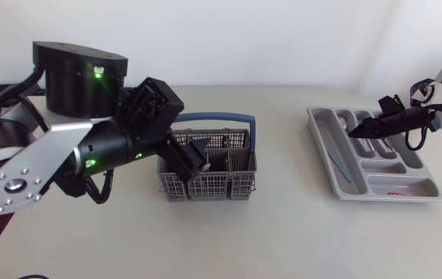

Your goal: Sort the cutlery from the basket into the organizer compartments.

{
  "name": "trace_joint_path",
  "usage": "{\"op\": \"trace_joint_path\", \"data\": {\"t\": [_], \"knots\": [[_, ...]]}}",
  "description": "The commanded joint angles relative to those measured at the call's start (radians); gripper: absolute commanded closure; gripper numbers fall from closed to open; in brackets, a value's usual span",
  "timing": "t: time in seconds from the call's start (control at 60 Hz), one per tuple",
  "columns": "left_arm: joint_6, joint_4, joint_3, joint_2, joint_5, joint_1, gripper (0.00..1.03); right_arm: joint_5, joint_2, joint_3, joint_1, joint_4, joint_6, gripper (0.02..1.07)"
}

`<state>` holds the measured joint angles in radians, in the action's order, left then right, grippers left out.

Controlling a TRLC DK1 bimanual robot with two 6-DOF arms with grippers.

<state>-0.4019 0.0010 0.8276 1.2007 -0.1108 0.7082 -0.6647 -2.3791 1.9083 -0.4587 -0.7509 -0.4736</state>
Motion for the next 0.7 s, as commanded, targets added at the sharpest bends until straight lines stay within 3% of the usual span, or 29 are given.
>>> {"op": "trace_joint_path", "data": {"t": [0.0, 0.333, 0.683], "knots": [[-0.037, 0.008, -0.036, -0.033, -0.010, 0.002, 0.07, 0.020, 0.043, -0.066, 0.011, 0.030, 0.015, 0.56], [-0.132, 0.036, -0.133, -0.098, -0.040, 0.002, 0.07, 0.143, 0.449, -0.489, 0.080, 0.295, 0.001, 0.46], [-0.314, 0.094, -0.286, -0.178, -0.046, -0.010, 0.07, 0.206, 0.833, -0.795, 0.255, 0.329, -0.056, 0.46]]}}
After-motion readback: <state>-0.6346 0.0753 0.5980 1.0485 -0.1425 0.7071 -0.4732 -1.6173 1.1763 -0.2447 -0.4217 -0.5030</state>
